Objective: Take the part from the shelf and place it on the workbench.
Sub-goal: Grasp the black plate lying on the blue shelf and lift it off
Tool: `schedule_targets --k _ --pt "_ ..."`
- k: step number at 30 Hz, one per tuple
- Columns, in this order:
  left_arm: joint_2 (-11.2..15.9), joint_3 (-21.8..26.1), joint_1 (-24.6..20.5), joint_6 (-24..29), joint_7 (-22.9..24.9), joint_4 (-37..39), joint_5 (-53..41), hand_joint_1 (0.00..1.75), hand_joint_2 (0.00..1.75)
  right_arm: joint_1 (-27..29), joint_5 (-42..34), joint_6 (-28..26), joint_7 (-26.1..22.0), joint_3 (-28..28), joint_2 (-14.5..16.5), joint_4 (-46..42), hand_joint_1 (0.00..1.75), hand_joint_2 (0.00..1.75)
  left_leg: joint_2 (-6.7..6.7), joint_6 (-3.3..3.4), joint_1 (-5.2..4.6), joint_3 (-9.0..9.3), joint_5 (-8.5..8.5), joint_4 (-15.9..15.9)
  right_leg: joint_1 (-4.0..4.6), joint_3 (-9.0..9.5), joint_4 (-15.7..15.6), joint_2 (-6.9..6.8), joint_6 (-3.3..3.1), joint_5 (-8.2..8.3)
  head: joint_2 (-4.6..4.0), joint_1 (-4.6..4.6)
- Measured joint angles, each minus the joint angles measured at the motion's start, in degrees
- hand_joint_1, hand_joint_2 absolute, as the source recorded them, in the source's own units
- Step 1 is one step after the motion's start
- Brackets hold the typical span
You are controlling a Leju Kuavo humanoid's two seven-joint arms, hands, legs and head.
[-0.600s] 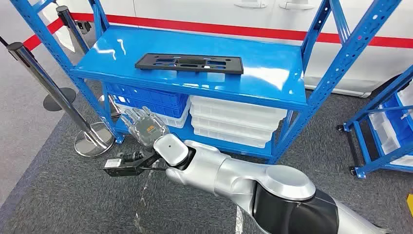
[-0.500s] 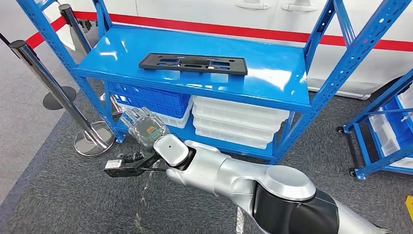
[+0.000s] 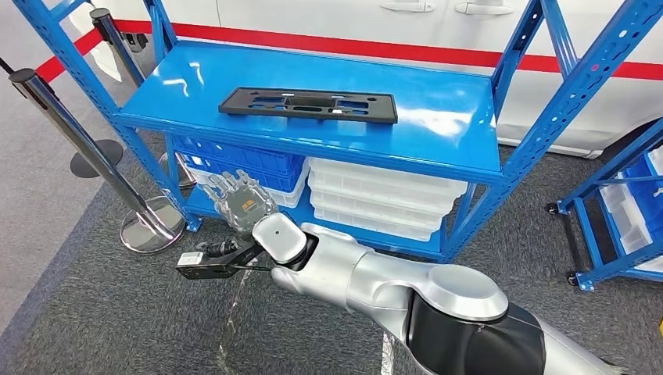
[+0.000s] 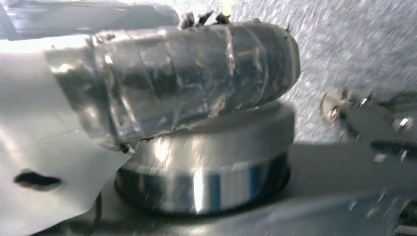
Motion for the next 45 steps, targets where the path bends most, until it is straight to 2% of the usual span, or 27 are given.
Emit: schedule_targets --k 2,4,5,6,7,8,9,10,11,15,17,19,20,21,22,24,26,29,31,32,34,35,36,37,40,42,45 --pt "0.02 -0.27 0.01 -0.17 -0.15 0.00 0.06 0.00 0.00 -0.11 0.18 0.21 0.02 0.00 0.09 0.11 0.00 0.00 0.10 -0.73 0.26 -2.33 -2.10 4.76 -0.35 1.06 -0.56 -0.11 -0.47 -0.22 0.00 -0.25" --pt "0.01 -0.57 0.03 -0.11 -0.31 0.00 0.11 0.00 0.00 -0.02 0.38 0.37 0.02 0.00 0.10 0.28 0.00 0.00 0.17 -1.38 0.64 -6.56 -4.19 11.79 -0.41 1.66 -0.63 -0.22 -0.68 -0.65 0.00 -0.36" --pt "0.01 -0.68 0.06 -0.11 -0.32 0.00 0.13 0.00 0.00 0.10 0.50 0.38 0.01 0.00 0.10 0.39 0.00 0.00 0.20 -1.58 0.81 -8.12 -4.15 13.75 -0.43 1.92 -0.62 -0.21 -0.66 -0.88 0.00 -0.38" --pt "0.01 -0.76 0.11 -0.11 -0.30 0.00 0.09 0.00 0.00 0.18 0.63 0.39 0.01 0.00 0.10 0.51 0.00 0.00 0.23 -1.70 0.93 -8.72 -3.05 13.73 -0.47 2.22 -0.59 -0.16 -0.58 -1.14 0.00 -0.37" --pt "0.03 -0.82 0.14 -0.10 -0.21 0.00 0.00 0.00 0.00 0.21 0.77 0.39 0.01 0.00 0.10 0.61 0.00 0.00 0.24 -1.75 1.02 -8.19 -0.96 11.57 -0.53 2.60 -0.55 -0.10 -0.44 -1.43 0.00 -0.38" --pt "0.04 -0.87 0.15 -0.07 -0.10 0.01 -0.11 0.00 0.00 0.19 0.90 0.39 0.01 0.00 0.10 0.69 0.00 0.00 0.27 -1.71 1.07 -6.78 1.62 7.81 -0.61 3.05 -0.51 -0.03 -0.25 -1.76 0.00 -0.39" --pt "0.06 -0.93 0.16 -0.05 0.02 0.01 -0.27 0.00 0.00 0.15 1.02 0.40 0.01 0.00 0.10 0.79 0.00 0.00 0.26 -1.58 0.96 -5.12 3.51 4.16 -0.57 3.40 -0.47 0.02 0.02 -2.11 0.00 -0.41" --pt "0.08 -1.00 0.11 -0.02 0.15 0.01 -0.40 0.00 0.00 0.09 1.14 0.44 0.01 0.00 0.10 0.88 0.00 0.00 0.25 -1.30 0.81 -3.75 4.59 1.13 -0.51 3.59 -0.41 0.06 0.31 -2.37 0.00 -0.49" --pt "0.08 -1.08 0.07 0.00 0.28 0.01 -0.50 0.00 0.00 0.05 1.25 0.48 0.01 0.00 0.10 0.96 0.00 0.00 0.22 -0.96 0.65 -2.99 4.87 -0.51 -0.41 3.63 -0.41 0.07 0.60 -2.52 0.00 -0.51" --pt "0.07 -1.33 -0.01 0.17 0.92 0.02 -0.79 0.00 0.00 -0.04 1.62 0.56 0.02 -0.01 0.10 1.27 0.00 0.00 0.21 0.63 0.68 -2.60 4.27 -1.30 -0.28 3.32 0.14 -0.07 1.69 -3.38 0.00 -0.31" --pt "0.05 -1.39 0.02 0.25 1.09 0.02 -0.79 0.00 0.00 -0.23 1.75 0.60 0.03 -0.03 0.05 1.47 0.00 0.00 0.29 1.45 0.77 -2.24 4.23 -1.65 -0.26 0.98 5.06 -0.14 1.96 -6.00 0.00 -0.15" --pt "0.06 -1.44 0.01 0.27 1.14 0.02 -0.71 0.00 0.00 -0.32 1.98 0.95 0.09 -0.04 -0.13 1.81 0.00 0.00 0.30 1.99 0.54 -2.17 4.05 -1.63 -0.19 -3.32 13.00 -0.15 1.96 -8.97 0.00 -0.03" --pt "0.07 -1.48 0.01 0.27 1.13 0.02 -0.61 0.00 0.00 -0.30 2.14 1.32 0.18 -0.04 -0.31 2.01 0.00 0.00 0.27 2.11 0.44 -2.14 3.97 -1.58 -0.16 -4.99 15.62 -0.15 1.93 -9.37 0.00 -0.03" --pt "0.07 -1.52 0.02 0.29 1.09 0.02 -0.48 0.00 0.00 -0.32 2.31 1.81 0.35 -0.05 -0.54 2.21 0.00 0.00 0.20 2.19 0.36 -2.08 3.87 -1.51 -0.14 -5.74 16.22 -0.15 1.85 -8.69 0.00 -0.01" --pt "0.07 -1.57 0.03 0.30 1.05 0.02 -0.35 0.00 0.00 -0.41 2.44 2.35 0.55 -0.07 -0.80 2.38 0.00 0.00 0.13 2.21 0.30 -1.99 3.75 -1.41 -0.12 -5.39 14.60 -0.15 1.70 -7.00 0.00 -0.01" --pt "0.04 -1.67 0.03 0.27 0.98 0.02 0.01 0.00 0.00 -0.90 2.60 3.33 0.90 -0.20 -1.43 2.67 0.00 0.00 -0.01 2.01 0.19 -1.85 3.40 -1.02 0.00 -2.42 7.09 -0.15 1.17 -2.69 0.00 -0.02" --pt "0.02 -1.73 0.02 0.22 0.97 0.02 0.28 0.00 0.00 -1.57 2.64 4.27 1.08 -0.51 -2.04 2.86 0.00 0.00 -0.07 1.52 0.01 -2.02 3.06 -0.54 0.22 0.00 1.53 -0.11 0.77 -0.81 0.00 -0.08" --pt "0.01 -1.78 0.03 0.24 1.01 0.04 0.66 0.00 0.00 -2.30 2.91 5.91 1.78 -1.06 -3.33 3.03 0.00 0.00 0.01 0.62 0.02 -2.24 2.97 -0.50 0.27 0.55 0.31 0.05 0.34 -0.71 0.00 -0.05" --pt "0.01 -1.89 0.05 0.35 1.01 0.04 1.04 0.00 0.00 -3.04 3.03 6.83 2.36 -1.40 -4.28 3.06 0.00 0.00 0.13 -0.08 0.09 -2.87 1.79 1.07 -0.12 0.84 -0.14 0.02 -0.11 -0.41 0.00 -0.21" --pt "0.02 -1.94 0.06 0.43 1.01 0.04 1.20 0.00 0.00 -3.47 3.06 7.32 2.66 -1.52 -4.71 3.06 0.00 0.00 0.19 -0.46 0.20 -3.93 0.37 3.46 -0.31 0.98 -0.30 -0.02 -0.27 -0.31 0.00 -0.31" --pt "0.03 -1.99 0.09 0.68 1.00 0.05 1.48 0.00 0.00 -4.11 3.05 8.32 3.38 -1.69 -5.55 3.05 0.00 0.00 0.24 -1.14 0.47 -7.22 -2.91 10.69 -0.36 1.04 -0.32 -0.07 -0.43 -0.32 0.00 -0.44" --pt "0.04 -1.99 0.09 0.82 0.99 0.05 1.56 0.00 0.00 -4.26 3.03 8.73 3.76 -1.81 -6.00 3.04 0.00 0.00 0.25 -1.38 0.60 -8.73 -3.75 13.65 -0.36 1.05 -0.30 -0.08 -0.42 -0.35 0.00 -0.44" --pt "0.06 -1.99 0.09 0.95 0.98 0.06 1.68 0.00 0.00 -4.38 3.00 8.99 4.12 -1.97 -6.43 3.02 0.00 0.00 0.26 -1.53 0.71 -9.50 -3.63 14.94 -0.38 1.07 -0.26 -0.09 -0.40 -0.40 0.00 -0.43" --pt "0.09 -1.99 0.10 1.03 0.97 0.07 1.79 0.00 0.00 -4.56 2.96 9.11 4.50 -2.17 -6.85 2.92 0.00 0.00 0.26 -1.59 0.79 -9.09 -2.35 13.82 -0.43 1.09 -0.17 -0.07 -0.32 -0.48 0.00 -0.43" --pt "0.14 -2.01 0.08 1.09 0.90 0.07 2.03 0.00 0.00 -5.60 2.87 9.14 5.11 -2.79 -7.84 2.45 0.00 0.00 0.27 -1.20 0.74 -3.99 2.63 3.13 -0.52 1.13 0.28 0.16 0.29 -0.91 0.00 -0.44" --pt "0.15 -2.04 0.00 1.09 0.88 0.07 2.08 0.00 0.00 -6.12 2.89 9.14 5.31 -2.99 -8.38 2.14 0.00 0.00 0.20 -0.52 0.44 -2.27 3.04 -0.20 -0.38 1.02 0.33 0.24 0.88 -1.02 0.00 -0.40" --pt "0.22 -2.08 0.00 1.09 0.85 0.07 2.09 0.00 0.00 -6.29 2.89 8.95 5.62 -3.17 -9.13 1.54 0.00 0.00 0.15 0.67 0.48 -1.95 3.13 -0.76 -0.28 0.99 0.38 0.19 1.74 -1.28 0.00 -0.34"
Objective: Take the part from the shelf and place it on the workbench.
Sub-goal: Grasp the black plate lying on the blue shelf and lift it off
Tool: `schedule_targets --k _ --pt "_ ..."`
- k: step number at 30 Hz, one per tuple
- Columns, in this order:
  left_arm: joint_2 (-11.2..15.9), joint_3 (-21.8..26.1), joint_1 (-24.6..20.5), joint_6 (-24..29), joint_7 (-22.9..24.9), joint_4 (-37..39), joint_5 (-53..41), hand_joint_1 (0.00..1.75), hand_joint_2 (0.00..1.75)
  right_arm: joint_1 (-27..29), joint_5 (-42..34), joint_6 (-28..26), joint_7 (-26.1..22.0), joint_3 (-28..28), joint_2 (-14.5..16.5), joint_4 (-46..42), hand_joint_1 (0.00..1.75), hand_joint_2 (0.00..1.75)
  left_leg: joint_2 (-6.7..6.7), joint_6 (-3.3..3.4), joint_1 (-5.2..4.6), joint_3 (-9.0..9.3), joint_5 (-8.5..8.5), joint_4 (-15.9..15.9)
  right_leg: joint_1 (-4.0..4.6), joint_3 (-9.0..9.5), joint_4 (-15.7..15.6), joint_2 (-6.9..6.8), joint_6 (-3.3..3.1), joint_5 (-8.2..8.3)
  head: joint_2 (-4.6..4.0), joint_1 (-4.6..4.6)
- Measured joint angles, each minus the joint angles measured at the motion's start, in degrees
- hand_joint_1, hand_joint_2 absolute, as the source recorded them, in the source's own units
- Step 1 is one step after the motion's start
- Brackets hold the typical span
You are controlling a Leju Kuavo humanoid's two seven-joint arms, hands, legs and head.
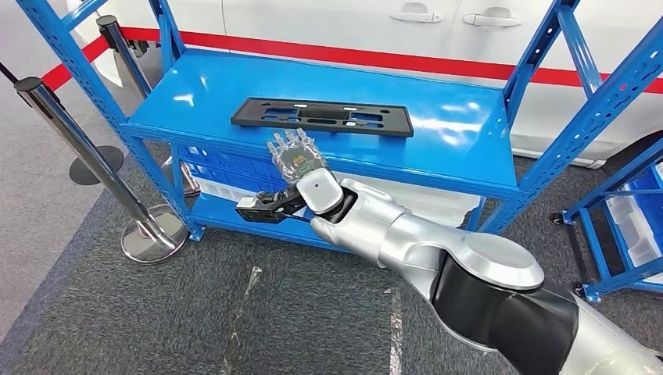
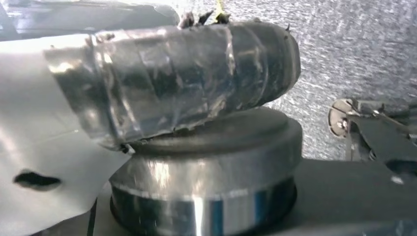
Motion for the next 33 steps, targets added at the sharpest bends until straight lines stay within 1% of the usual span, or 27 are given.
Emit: schedule_targets --k 1,2,4,5,6,7,8,9,10,11,12,15,16,17,18,20,21,22,23,24,25,26,27,29,31,32,33 --pt "0.02 -0.01 0.00 0.00 -0.02 0.00 -0.01 0.00 0.00 -0.05 0.02 -0.11 0.04 -0.11 -0.22 -0.19 0.00 0.00 0.04 0.44 0.09 0.18 0.12 -0.26 -0.01 -0.44 1.00 -0.05 0.22 -0.72 0.00 0.04" --pt "0.02 -0.01 -0.01 0.00 -0.03 0.00 -0.01 0.00 0.00 -0.08 0.07 -0.21 0.07 -0.22 -0.45 -0.36 0.00 0.00 0.08 0.89 0.19 0.35 0.23 -0.51 0.01 -1.45 3.16 -0.09 0.37 -1.98 0.00 0.07" --pt "0.01 -0.01 -0.02 0.00 -0.03 0.00 0.00 0.00 0.00 0.06 0.19 -0.26 0.07 -0.32 -0.88 -0.53 0.00 0.00 0.12 1.46 0.09 0.42 0.18 -0.60 0.00 -5.05 10.47 -0.16 0.48 -5.30 0.00 0.11" --pt "0.02 -0.01 -0.01 0.00 -0.03 0.00 0.01 0.00 0.00 0.24 0.23 -0.24 0.07 -0.32 -1.08 -0.57 0.00 0.00 0.10 1.61 0.05 0.42 0.13 -0.56 0.01 -6.86 13.90 -0.16 0.54 -6.39 0.00 0.11" --pt "0.03 -0.01 0.01 0.02 -0.03 0.00 0.01 0.00 0.00 0.42 0.25 -0.21 0.08 -0.32 -1.26 -0.58 0.00 0.00 0.07 1.65 0.02 0.42 0.07 -0.50 0.00 -7.99 15.78 -0.17 0.58 -6.54 0.00 0.11" --pt "0.04 -0.01 0.02 0.07 -0.03 0.00 0.01 0.00 0.00 0.54 0.26 -0.19 0.11 -0.32 -1.42 -0.58 0.00 0.00 0.02 1.65 0.00 0.44 -0.02 -0.39 -0.02 -8.05 15.38 -0.18 0.57 -5.58 0.00 0.12" --pt "0.04 -0.01 0.02 0.12 -0.03 0.00 0.01 0.00 0.00 0.58 0.26 -0.18 0.16 -0.33 -1.55 -0.59 0.00 0.00 -0.02 1.58 0.00 0.47 -0.14 -0.22 -0.03 -6.97 12.74 -0.21 0.51 -3.73 0.00 0.13" --pt "0.04 -0.02 0.02 0.17 -0.03 0.00 0.01 0.00 0.00 0.55 0.26 -0.17 0.20 -0.34 -1.66 -0.63 0.00 0.00 -0.05 1.42 0.00 0.49 -0.33 0.00 -0.05 -5.20 8.82 -0.23 0.38 -1.65 0.00 0.13" --pt "0.03 -0.02 0.00 0.21 -0.03 0.00 0.03 0.00 0.00 0.48 0.26 -0.14 0.24 -0.37 -1.77 -0.67 0.00 0.00 -0.08 1.14 -0.14 0.39 -0.58 0.35 0.02 -3.36 5.03 -0.25 0.25 -0.20 0.00 0.13" --pt "0.02 -0.03 -0.02 0.22 -0.03 0.00 0.05 0.00 0.00 0.43 0.26 -0.12 0.25 -0.41 -1.86 -0.74 0.00 0.00 -0.09 0.84 -0.24 0.29 -0.79 0.63 0.06 -2.03 2.34 -0.25 0.08 0.64 0.00 0.08" --pt "0.02 -0.03 -0.03 0.22 -0.03 0.00 0.09 0.00 0.00 0.41 0.25 -0.06 0.28 -0.46 -2.00 -0.80 0.00 0.00 -0.10 0.53 -0.34 0.21 -0.94 0.82 0.16 -1.35 0.98 -0.21 -0.09 0.82 0.00 0.05" --pt "0.05 -0.03 -0.04 0.35 -0.03 0.00 0.20 0.00 0.00 0.42 0.17 0.15 0.48 -0.74 -2.56 -0.91 0.00 0.00 -0.06 -0.38 -0.23 0.25 -1.16 0.85 0.22 -1.02 0.39 -0.12 -0.91 0.78 0.00 0.06" --pt "0.06 -0.04 -0.03 0.41 -0.02 0.00 0.22 0.00 0.00 0.39 0.16 0.19 0.52 -0.83 -2.73 -0.96 0.00 0.00 -0.02 -0.73 -0.14 -0.04 -1.77 1.63 0.09 -0.80 0.14 -0.13 -1.26 0.88 0.00 -0.03" --pt "0.07 -0.04 -0.01 0.45 -0.01 0.00 0.25 0.00 0.00 0.37 0.15 0.22 0.55 -0.90 -2.85 -0.99 0.00 0.00 0.02 -1.06 -0.07 -0.83 -2.88 3.46 -0.08 -0.57 -0.11 -0.15 -1.55 0.97 0.00 -0.10" --pt "0.08 -0.05 0.01 0.54 0.02 0.00 0.26 0.00 0.00 0.37 0.15 0.30 0.56 -0.92 -2.95 -1.03 0.00 0.00 0.08 -1.38 0.03 -2.22 -4.41 6.40 -0.15 -0.40 -0.21 -0.16 -1.75 0.97 0.00 -0.19" --pt "0.08 -0.07 0.01 0.87 0.10 0.00 0.35 0.00 0.00 0.48 0.15 0.54 0.63 -0.93 -3.13 -1.05 0.00 0.00 0.10 -1.84 0.13 -5.80 -7.16 13.37 -0.16 -0.31 -0.19 -0.17 -2.00 0.86 0.00 -0.25" --pt "0.08 -0.08 0.02 1.09 0.14 0.00 0.43 0.00 0.00 0.56 0.15 0.66 0.72 -0.93 -3.25 -1.05 0.00 0.00 0.10 -1.95 0.15 -7.05 -7.43 15.45 -0.15 -0.28 -0.14 -0.17 -2.03 0.76 0.00 -0.27" --pt "0.09 -0.08 0.03 1.28 0.15 0.00 0.54 0.00 0.00 0.62 0.14 0.72 0.84 -0.94 -3.36 -1.06 0.00 0.00 0.10 -1.95 0.15 -7.36 -6.61 15.52 -0.15 -0.22 -0.07 -0.16 -2.01 0.63 0.00 -0.27" --pt "0.11 -0.08 0.04 1.42 0.13 0.00 0.62 0.00 0.00 0.65 0.13 0.75 0.95 -0.96 -3.48 -1.08 0.00 0.00 0.10 -1.82 0.15 -6.56 -4.80 13.39 -0.16 -0.09 0.02 -0.12 -1.93 0.47 0.00 -0.28" --pt "0.14 -0.09 0.05 1.51 0.09 0.00 0.67 0.00 0.00 0.66 0.09 0.74 1.03 -1.00 -3.60 -1.12 0.00 0.00 0.10 -1.60 0.14 -4.97 -2.55 9.77 -0.16 0.08 0.10 -0.08 -1.82 0.27 0.00 -0.28" --pt "0.17 -0.09 0.03 1.57 0.05 0.01 0.70 0.00 0.00 0.64 0.05 0.74 1.08 -1.05 -3.73 -1.17 0.00 0.00 0.09 -1.32 0.03 -3.14 -0.95 6.06 -0.08 0.22 0.17 -0.05 -1.64 0.07 0.00 -0.27" --pt "0.19 -0.10 0.01 1.62 0.00 0.01 0.71 0.00 0.00 0.63 0.02 0.74 1.09 -1.09 -3.86 -1.23 0.00 0.00 0.07 -0.99 -0.12 -1.64 0.01 2.94 0.00 0.29 0.22 -0.02 -1.43 -0.08 0.00 -0.24" --pt "0.20 -0.10 -0.02 1.68 -0.05 0.01 0.72 0.00 0.00 0.65 -0.02 0.74 1.10 -1.12 -4.00 -1.28 0.00 0.00 0.04 -0.70 -0.28 -0.79 0.23 1.23 0.08 0.30 0.20 -0.02 -1.17 -0.14 0.00 -0.20" --pt "0.22 -0.13 -0.05 1.80 -0.15 0.02 0.76 0.00 0.00 0.74 -0.02 0.73 1.10 -1.14 -4.19 -1.40 0.00 0.00 -0.01 -0.16 -0.48 -0.40 -0.05 0.32 0.16 0.33 -0.04 -0.02 -0.59 -0.12 0.00 -0.18" --pt "0.25 -0.14 -0.05 1.90 -0.21 0.02 0.83 0.00 0.00 0.77 -0.02 0.68 1.10 -1.18 -4.34 -1.52 0.00 0.00 0.06 0.50 -0.22 0.07 0.15 -0.30 0.13 0.22 0.38 -0.07 0.03 -0.70 0.00 -0.13" --pt "0.25 -0.14 -0.05 1.94 -0.21 0.02 0.85 0.00 0.00 0.73 -0.03 0.59 1.15 -1.21 -4.45 -1.55 0.00 0.00 0.11 0.89 -0.08 0.36 0.27 -0.68 0.14 -0.45 1.90 -0.10 0.26 -1.65 0.00 -0.05" --pt "0.25 -0.14 -0.06 1.96 -0.21 0.02 0.86 0.00 0.00 0.76 -0.05 0.36 1.30 -1.25 -4.61 -1.56 0.00 0.00 0.14 1.20 0.01 0.57 0.32 -0.91 0.12 -1.84 4.73 -0.13 0.42 -3.09 0.00 0.01"
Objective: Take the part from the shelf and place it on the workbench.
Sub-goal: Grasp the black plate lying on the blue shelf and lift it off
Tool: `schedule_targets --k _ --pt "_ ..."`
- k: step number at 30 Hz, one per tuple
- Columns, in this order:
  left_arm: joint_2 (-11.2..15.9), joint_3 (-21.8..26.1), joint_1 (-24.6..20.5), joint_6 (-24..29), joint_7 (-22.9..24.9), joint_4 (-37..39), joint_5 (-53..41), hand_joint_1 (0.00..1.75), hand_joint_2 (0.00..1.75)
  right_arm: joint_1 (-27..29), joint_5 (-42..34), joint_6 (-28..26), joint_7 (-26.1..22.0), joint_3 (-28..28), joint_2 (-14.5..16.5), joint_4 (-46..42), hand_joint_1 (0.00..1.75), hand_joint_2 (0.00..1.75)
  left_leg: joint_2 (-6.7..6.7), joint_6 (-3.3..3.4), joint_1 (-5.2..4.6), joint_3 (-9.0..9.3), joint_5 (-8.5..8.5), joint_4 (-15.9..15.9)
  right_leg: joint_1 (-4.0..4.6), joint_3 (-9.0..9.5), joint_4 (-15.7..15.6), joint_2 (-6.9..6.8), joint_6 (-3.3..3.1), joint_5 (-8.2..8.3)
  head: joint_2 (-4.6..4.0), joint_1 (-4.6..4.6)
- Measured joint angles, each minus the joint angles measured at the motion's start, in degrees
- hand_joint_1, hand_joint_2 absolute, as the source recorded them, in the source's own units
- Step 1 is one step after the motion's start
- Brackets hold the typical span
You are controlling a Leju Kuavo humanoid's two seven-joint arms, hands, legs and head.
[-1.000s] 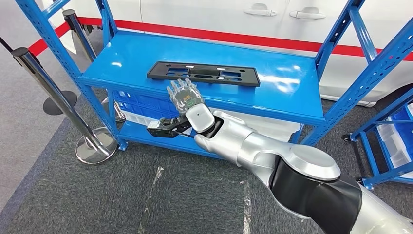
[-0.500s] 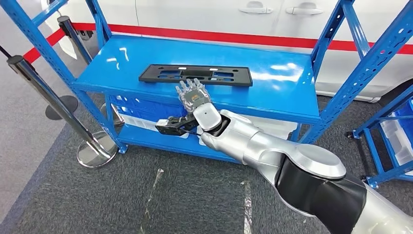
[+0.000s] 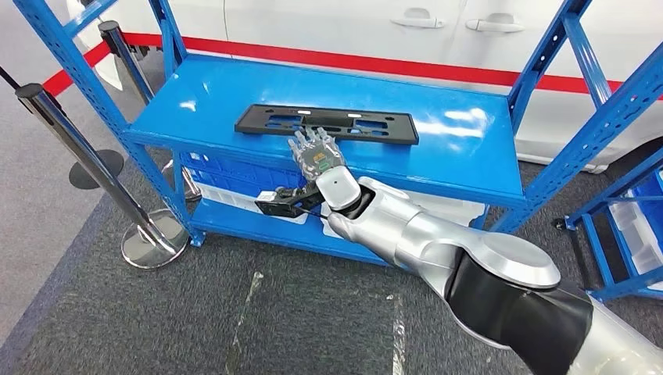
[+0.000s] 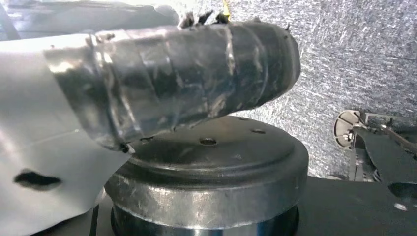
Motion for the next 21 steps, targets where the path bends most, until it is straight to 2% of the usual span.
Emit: schedule_targets --k 2,3,4,5,7,8,9,11,13,14,16,18,19,20,21 --pt "-0.01 0.00 -0.01 -0.01 0.00 0.00 0.00 0.00 0.00 0.30 -0.07 -0.78 0.36 -0.05 -0.42 -0.01 0.00 0.00 -0.01 0.42 -0.05 0.08 -0.12 -0.01 0.01 -3.99 7.53 -0.02 0.22 -2.89 0.00 0.07" --pt "-0.01 0.00 0.00 -0.03 0.00 0.00 0.00 0.00 0.00 0.55 -0.09 -1.22 0.51 -0.06 -0.67 -0.01 0.00 0.00 -0.04 0.50 -0.07 0.09 -0.22 0.05 -0.03 -5.64 10.20 -0.04 0.34 -3.36 0.00 0.08" --pt "0.00 0.00 0.01 -0.07 0.00 0.00 0.00 0.00 0.00 0.76 -0.10 -1.55 0.55 -0.07 -0.88 -0.01 0.00 0.00 -0.09 0.53 -0.06 0.13 -0.33 0.12 -0.11 -6.35 10.85 -0.06 0.42 -2.76 0.00 0.10" --pt "0.01 0.00 0.01 -0.10 0.00 0.00 0.00 0.00 0.00 0.88 -0.15 -1.73 0.50 -0.08 -1.09 -0.01 0.00 0.00 -0.16 0.47 -0.05 0.20 -0.49 0.26 -0.21 -6.00 9.37 -0.10 0.47 -1.19 0.00 0.10" --pt "0.01 0.00 0.03 -0.14 0.00 0.00 0.00 0.00 0.00 0.91 -0.50 -1.80 -0.02 -0.22 -1.60 -0.01 0.00 0.00 -0.33 0.08 -0.07 0.29 -1.02 0.80 -0.41 -3.02 2.22 -0.18 0.42 2.73 0.00 0.12" --pt "0.01 0.00 0.03 -0.14 0.00 0.00 0.00 0.00 0.00 0.90 -0.72 -1.78 -0.36 -0.34 -1.86 -0.04 0.00 0.00 -0.40 -0.24 -0.16 0.21 -1.35 1.23 -0.39 -1.54 -0.99 -0.16 0.26 3.90 0.00 0.11" --pt "0.01 0.00 0.03 -0.14 0.00 0.00 0.01 0.00 0.00 0.93 -0.90 -1.80 -0.64 -0.46 -2.09 -0.12 0.00 0.00 -0.44 -0.56 -0.26 0.10 -1.60 1.53 -0.32 -0.57 -3.05 -0.14 0.05 4.41 0.00 0.12" --pt "0.01 -0.01 0.02 -0.15 0.01 0.00 0.11 0.00 0.00 1.07 -1.00 -1.91 -0.71 -0.72 -2.60 -0.26 0.00 0.00 -0.46 -1.14 -0.35 -0.01 -1.79 1.70 -0.04 -0.14 -3.93 -0.01 -0.58 4.27 0.00 0.14" --pt "0.01 -0.02 0.03 -0.16 0.01 0.00 0.24 0.00 0.00 1.13 -1.04 -1.82 -0.38 -1.05 -3.17 -0.40 0.00 0.00 -0.37 -1.69 -0.18 -0.10 -2.23 1.99 -0.18 0.12 -4.17 0.05 -1.27 4.33 0.00 0.15" --pt "0.01 -0.02 0.04 -0.16 0.02 0.00 0.28 0.00 0.00 1.09 -1.10 -1.61 -0.17 -1.22 -3.36 -0.49 0.00 0.00 -0.28 -2.00 -0.11 -0.53 -3.00 3.18 -0.32 0.36 -4.34 0.06 -1.60 4.34 0.00 0.07" --pt "0.01 -0.03 0.05 -0.16 0.03 0.00 0.36 0.00 0.00 1.04 -1.28 -1.02 0.12 -1.39 -3.56 -0.62 0.00 0.00 -0.11 -2.55 0.02 -2.99 -5.68 8.68 -0.45 0.84 -4.52 0.07 -2.11 4.18 0.00 -0.10" --pt "0.01 -0.05 0.02 -0.16 0.02 0.00 0.38 0.00 0.00 1.13 -1.50 -0.40 0.21 -1.41 -3.75 -0.68 0.00 0.00 -0.09 -2.83 0.12 -6.62 -7.93 15.25 -0.38 1.06 -4.48 0.06 -2.39 3.97 0.00 -0.14" --pt "0.01 -0.06 0.03 -0.17 0.02 0.00 0.39 0.00 0.00 1.20 -1.62 -0.09 0.23 -1.42 -3.87 -0.74 0.00 0.00 -0.08 -2.84 0.13 -7.68 -7.81 16.65 -0.33 1.14 -4.46 0.07 -2.43 3.86 0.00 -0.14" --pt "0.01 -0.07 0.05 -0.18 0.02 0.00 0.40 0.00 0.00 1.25 -1.72 0.17 0.25 -1.43 -4.02 -0.82 0.00 0.00 -0.08 -2.74 0.12 -7.74 -6.65 16.02 -0.28 1.27 -4.44 0.09 -2.42 3.75 0.00 -0.14" --pt "0.01 -0.07 0.07 -0.19 0.02 0.00 0.42 0.00 0.00 1.25 -1.78 0.42 0.25 -1.45 -4.14 -0.92 0.00 0.00 -0.08 -2.52 0.09 -6.68 -4.60 13.30 -0.24 1.49 -4.43 0.13 -2.35 3.60 0.00 -0.15"
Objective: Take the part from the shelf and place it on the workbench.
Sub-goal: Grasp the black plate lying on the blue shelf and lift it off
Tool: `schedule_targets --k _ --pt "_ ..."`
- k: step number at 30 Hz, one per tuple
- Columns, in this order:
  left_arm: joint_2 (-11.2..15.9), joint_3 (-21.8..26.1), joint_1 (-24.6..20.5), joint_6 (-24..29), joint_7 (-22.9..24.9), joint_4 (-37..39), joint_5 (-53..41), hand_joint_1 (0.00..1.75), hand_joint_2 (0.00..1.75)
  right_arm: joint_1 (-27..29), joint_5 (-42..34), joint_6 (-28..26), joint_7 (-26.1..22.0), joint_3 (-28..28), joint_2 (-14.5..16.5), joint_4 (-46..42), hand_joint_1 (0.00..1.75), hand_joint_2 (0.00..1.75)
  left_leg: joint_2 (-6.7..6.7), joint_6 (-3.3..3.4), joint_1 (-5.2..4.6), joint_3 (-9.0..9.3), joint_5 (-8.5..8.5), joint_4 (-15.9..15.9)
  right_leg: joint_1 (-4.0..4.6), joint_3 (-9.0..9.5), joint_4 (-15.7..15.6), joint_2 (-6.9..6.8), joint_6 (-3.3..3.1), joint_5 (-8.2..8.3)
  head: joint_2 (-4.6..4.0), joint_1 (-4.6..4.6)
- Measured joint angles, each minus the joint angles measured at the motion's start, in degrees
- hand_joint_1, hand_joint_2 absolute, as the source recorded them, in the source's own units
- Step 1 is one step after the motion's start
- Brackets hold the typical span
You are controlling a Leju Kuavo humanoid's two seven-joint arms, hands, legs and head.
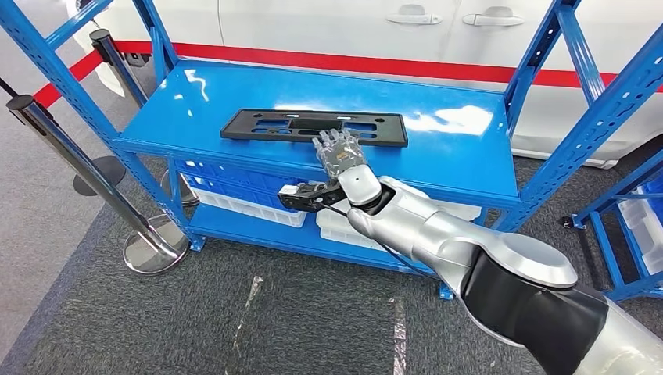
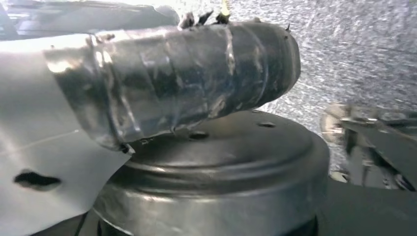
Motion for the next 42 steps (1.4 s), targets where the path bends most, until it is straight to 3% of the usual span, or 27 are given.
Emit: schedule_targets --k 2,3,5,8,9,11,13,14,15,17,19,23,25,27,28,29,30,32,33,35,37,40,42 --pt "0.02 -0.01 0.00 -0.02 0.00 0.00 0.02 0.00 0.00 -0.12 -0.11 0.55 0.01 -0.04 -0.24 -0.17 0.00 0.00 0.01 0.74 -0.23 3.47 3.68 -7.62 0.14 0.38 0.00 0.06 0.28 -0.33 0.00 0.02" --pt "0.03 -0.02 -0.05 -0.07 -0.01 0.00 0.04 0.00 0.00 -0.22 -0.21 1.03 0.01 -0.06 -0.35 -0.27 0.00 0.00 -0.01 1.06 -0.42 4.79 4.50 -10.34 0.18 0.43 -0.04 0.07 0.52 -0.42 0.00 0.03" --pt "0.05 -0.04 -0.11 -0.18 -0.02 0.01 0.10 0.00 0.00 -0.33 -0.56 2.22 0.01 -0.07 -0.61 -0.47 0.00 0.00 -0.09 1.47 -0.77 5.68 4.35 -12.00 0.23 0.41 -0.24 0.06 1.12 -0.43 0.00 0.05" --pt "0.08 -0.04 -0.04 -0.28 -0.10 0.02 0.33 0.00 0.00 -0.52 -1.10 3.05 0.15 -0.27 -1.25 -1.00 0.00 0.00 -0.04 2.21 -0.44 6.32 4.61 -13.06 0.26 0.15 0.53 -0.06 1.99 -1.22 0.00 0.11" --pt "0.08 -0.05 -0.03 -0.31 -0.13 0.03 0.42 0.00 0.00 -0.71 -1.18 3.05 0.24 -0.43 -1.51 -1.22 0.00 0.00 0.01 2.51 -0.28 6.64 4.75 -13.48 0.28 -0.78 2.50 -0.12 2.19 -2.36 0.00 0.21" --pt "0.07 -0.06 -0.03 -0.35 -0.12 0.04 0.57 0.00 0.00 -0.92 -1.23 2.97 0.36 -0.72 -2.00 -1.65 0.00 0.00 0.08 2.94 -0.17 6.92 4.71 -13.71 0.21 -4.43 9.51 -0.25 2.43 -5.52 0.00 0.35" --pt "0.07 -0.06 -0.05 -0.37 -0.07 0.04 0.60 0.00 0.00 -0.70 -1.23 2.89 0.43 -0.85 -2.44 -2.09 0.00 0.00 0.05 3.10 -0.16 6.99 4.46 -13.54 0.12 -7.74 14.94 -0.27 2.67 -6.63 0.00 0.43" --pt "0.07 -0.07 -0.05 -0.36 -0.04 0.04 0.61 0.00 0.00 -0.57 -1.26 2.87 0.45 -0.88 -2.59 -2.34 0.00 0.00 -0.01 3.05 -0.13 7.04 4.27 -13.38 0.01 -8.03 14.73 -0.29 2.79 -5.58 0.00 0.45" --pt "0.07 -0.07 -0.05 -0.36 -0.03 0.04 0.61 0.00 0.00 -0.51 -1.29 2.87 0.48 -0.93 -2.73 -2.57 0.00 0.00 -0.08 2.90 -0.07 7.09 4.00 -13.11 -0.15 -7.25 12.40 -0.32 2.89 -3.66 0.00 0.46" --pt "0.08 -0.07 -0.04 -0.37 -0.03 0.05 0.59 0.00 0.00 -0.64 -1.34 2.89 0.53 -1.09 -2.90 -3.00 0.00 0.00 -0.20 2.31 -0.09 7.01 3.22 -12.20 -0.41 -4.06 5.14 -0.36 3.03 -0.05 0.00 0.54" --pt "0.09 -0.07 -0.07 -0.51 -0.09 0.06 0.55 0.00 0.00 -0.72 -1.34 2.93 0.55 -1.21 -2.96 -3.46 0.00 0.00 -0.25 1.63 -0.31 6.75 2.57 -11.43 -0.34 -2.26 1.33 -0.21 2.57 0.86 0.00 0.53" --pt "0.10 -0.07 -0.10 -0.75 -0.43 0.07 0.48 0.00 0.00 -0.75 -1.34 3.00 0.57 -1.29 -3.06 -4.06 0.00 0.00 -0.17 0.69 -0.20 6.54 1.67 -10.60 -0.31 -1.82 0.88 -0.05 1.01 0.54 0.00 0.49" --pt "0.11 -0.07 -0.07 -0.93 -0.55 0.07 0.44 0.00 0.00 -0.85 -1.34 3.00 0.60 -1.36 -3.08 -4.33 0.00 0.00 0.00 0.17 -0.05 4.46 -0.74 -5.97 -0.43 -1.31 0.70 -0.06 0.39 0.40 0.00 0.34" --pt "0.11 -0.08 -0.09 -1.19 -0.59 0.07 0.43 0.00 0.00 -0.84 -1.34 3.04 0.59 -1.38 -3.08 -4.45 0.00 0.00 0.05 -0.12 0.00 0.56 -3.52 1.39 -0.26 -0.94 0.68 -0.07 0.01 0.12 0.00 0.28" --pt "0.11 -0.09 -0.09 -1.26 -0.61 0.07 0.43 0.00 0.00 -0.79 -1.35 3.05 0.58 -1.38 -3.08 -4.48 0.00 0.00 0.05 -0.10 0.00 -0.97 -3.92 3.81 -0.13 -0.78 0.68 -0.07 -0.10 -0.02 0.00 0.29" --pt "0.12 -0.09 -0.08 -1.30 -0.61 0.07 0.43 0.00 0.00 -0.75 -1.44 3.05 0.58 -1.38 -3.08 -4.53 0.00 0.00 0.05 0.05 -0.03 -1.58 -3.26 4.24 0.02 -0.60 0.68 -0.06 -0.16 -0.16 0.00 0.28" --pt "0.13 -0.09 -0.06 -1.31 -0.61 0.07 0.44 0.00 0.00 -0.74 -1.67 3.02 0.57 -1.39 -3.08 -4.63 0.00 0.00 0.04 0.39 -0.12 -0.99 -1.50 2.32 0.17 -0.36 0.68 -0.02 -0.17 -0.32 0.00 0.29" --pt "0.20 -0.09 -0.04 -1.32 -0.60 0.07 0.45 0.00 0.00 -0.74 -2.32 2.84 0.55 -1.44 -3.08 -4.91 0.00 0.00 0.04 1.55 -0.52 2.29 2.79 -5.21 0.35 0.20 0.61 0.05 -0.13 -0.68 0.00 0.32" --pt "0.26 -0.09 -0.05 -1.32 -0.58 0.08 0.45 0.00 0.00 -0.74 -2.57 2.75 0.52 -1.46 -3.07 -5.02 0.00 0.00 0.05 2.11 -0.72 3.75 4.08 -8.30 0.35 0.40 0.56 0.06 -0.11 -0.80 0.00 0.36" --pt "0.36 -0.09 -0.08 -1.31 -0.57 0.09 0.45 0.00 0.00 -0.73 -2.75 2.65 0.48 -1.49 -3.06 -5.12 0.00 0.00 0.08 2.68 -0.89 4.88 4.40 -10.52 0.25 0.53 0.45 0.03 -0.08 -0.90 0.00 0.42" --pt "0.38 -0.10 -0.11 -1.28 -0.55 0.11 0.45 0.00 0.00 -0.76 -2.82 2.62 0.46 -1.49 -3.06 -5.16 0.00 0.00 0.08 2.76 -1.03 5.09 4.33 -10.90 0.30 0.49 0.43 0.05 0.07 -0.90 0.00 0.41" --pt "0.42 -0.17 -0.14 -1.02 -0.82 0.14 0.58 0.00 0.00 -0.74 -2.73 2.26 0.39 -1.52 -2.97 -5.55 0.00 0.00 0.06 3.08 -1.07 6.34 4.72 -13.18 0.40 0.47 0.28 -0.01 1.32 -1.30 0.00 0.38" --pt "0.43 -0.17 -0.12 -0.79 -1.39 0.15 0.78 0.00 0.00 -0.93 -1.94 1.75 0.63 -1.54 -2.98 -5.79 0.00 0.00 0.16 3.31 -0.66 7.18 5.09 -14.35 0.39 -1.25 4.00 -0.08 1.92 -3.50 0.01 0.54"
